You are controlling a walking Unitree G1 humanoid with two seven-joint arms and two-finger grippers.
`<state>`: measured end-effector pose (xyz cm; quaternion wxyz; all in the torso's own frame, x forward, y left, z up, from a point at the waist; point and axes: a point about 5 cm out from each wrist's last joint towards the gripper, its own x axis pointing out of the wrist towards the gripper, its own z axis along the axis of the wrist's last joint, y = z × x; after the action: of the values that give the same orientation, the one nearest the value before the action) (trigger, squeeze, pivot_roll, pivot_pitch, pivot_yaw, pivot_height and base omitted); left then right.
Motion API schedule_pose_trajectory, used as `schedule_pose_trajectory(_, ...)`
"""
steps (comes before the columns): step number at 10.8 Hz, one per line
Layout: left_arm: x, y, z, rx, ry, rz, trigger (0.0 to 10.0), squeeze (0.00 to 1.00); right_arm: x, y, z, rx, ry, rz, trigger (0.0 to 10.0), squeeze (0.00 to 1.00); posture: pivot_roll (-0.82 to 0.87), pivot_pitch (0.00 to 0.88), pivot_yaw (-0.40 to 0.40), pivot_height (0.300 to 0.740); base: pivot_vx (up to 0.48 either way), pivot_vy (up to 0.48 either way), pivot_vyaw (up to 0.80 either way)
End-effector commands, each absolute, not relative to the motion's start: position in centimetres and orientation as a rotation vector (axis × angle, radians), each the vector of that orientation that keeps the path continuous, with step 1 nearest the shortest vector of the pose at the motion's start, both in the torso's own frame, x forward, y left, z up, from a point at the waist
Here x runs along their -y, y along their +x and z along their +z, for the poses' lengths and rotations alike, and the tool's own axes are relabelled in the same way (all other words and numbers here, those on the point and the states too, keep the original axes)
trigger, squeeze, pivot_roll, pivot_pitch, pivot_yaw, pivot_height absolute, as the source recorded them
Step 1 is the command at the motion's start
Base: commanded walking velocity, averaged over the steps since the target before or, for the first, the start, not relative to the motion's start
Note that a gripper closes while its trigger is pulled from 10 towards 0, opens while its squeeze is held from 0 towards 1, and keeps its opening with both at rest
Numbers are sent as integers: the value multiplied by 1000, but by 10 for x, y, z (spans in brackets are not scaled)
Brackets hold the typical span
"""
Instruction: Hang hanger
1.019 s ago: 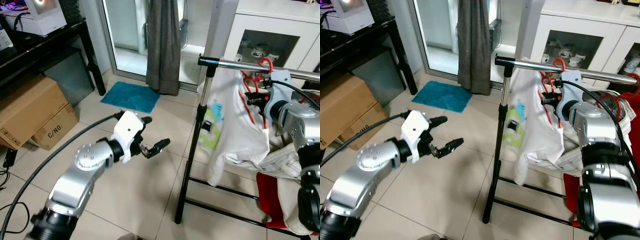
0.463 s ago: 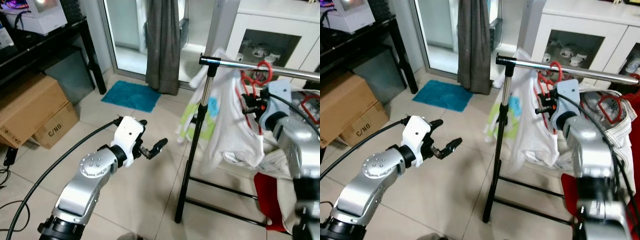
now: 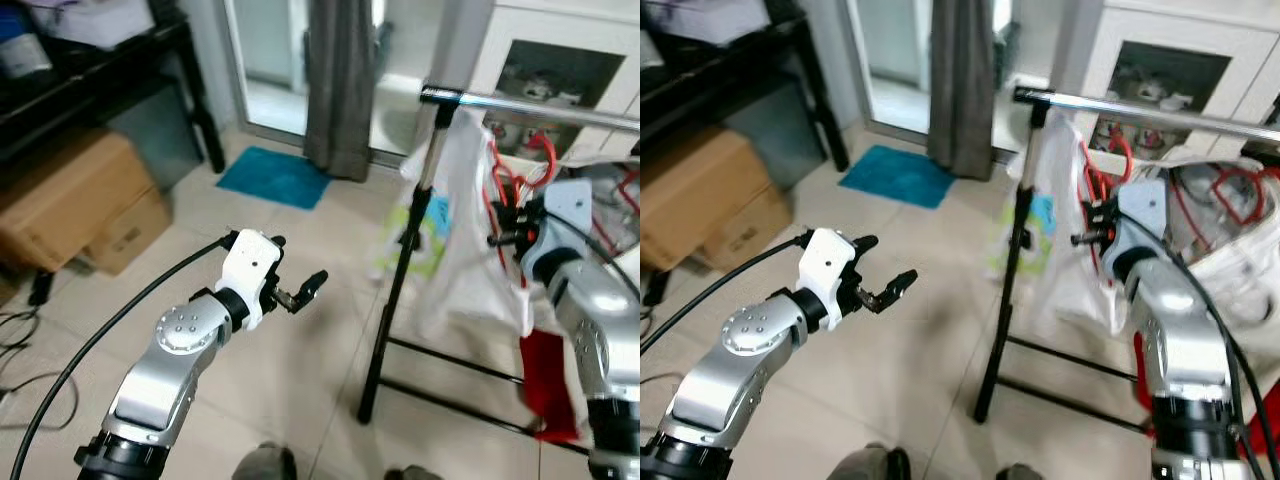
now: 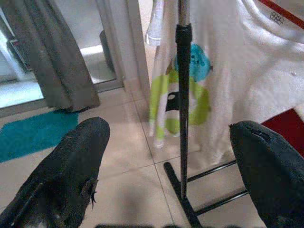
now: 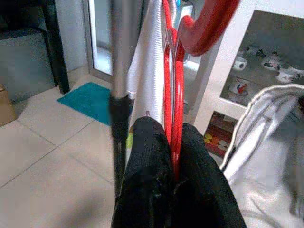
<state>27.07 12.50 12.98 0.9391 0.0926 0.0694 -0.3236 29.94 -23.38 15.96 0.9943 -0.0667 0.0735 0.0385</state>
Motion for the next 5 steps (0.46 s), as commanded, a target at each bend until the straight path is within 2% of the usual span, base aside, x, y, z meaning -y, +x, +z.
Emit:
schedule_pose_trajectory(1, -125, 274, 134, -124, 204, -661, 10000, 0, 231, 297, 169, -112, -153, 78, 0, 0, -50, 0, 48, 740, 0, 0, 0)
schedule_pose_trajectory(3, -124, 275, 133, -128, 197, -668, 10000, 0, 227, 288, 162, -156, -211, 95, 0, 0, -53, 0, 51, 740, 0, 0, 0)
schedule_pose_trajectory(4, -126, 276, 135, -125, 157, -669, 10000, 243, 224, 284, 160, -174, -218, 110, 0, 0, -52, 0, 48, 740, 0, 0, 0)
schedule_pose_trajectory(5, -126, 280, 136, -128, 160, -697, 10000, 1000, 216, 279, 158, -190, -227, 154, 0, 0, -52, 0, 47, 740, 0, 0, 0)
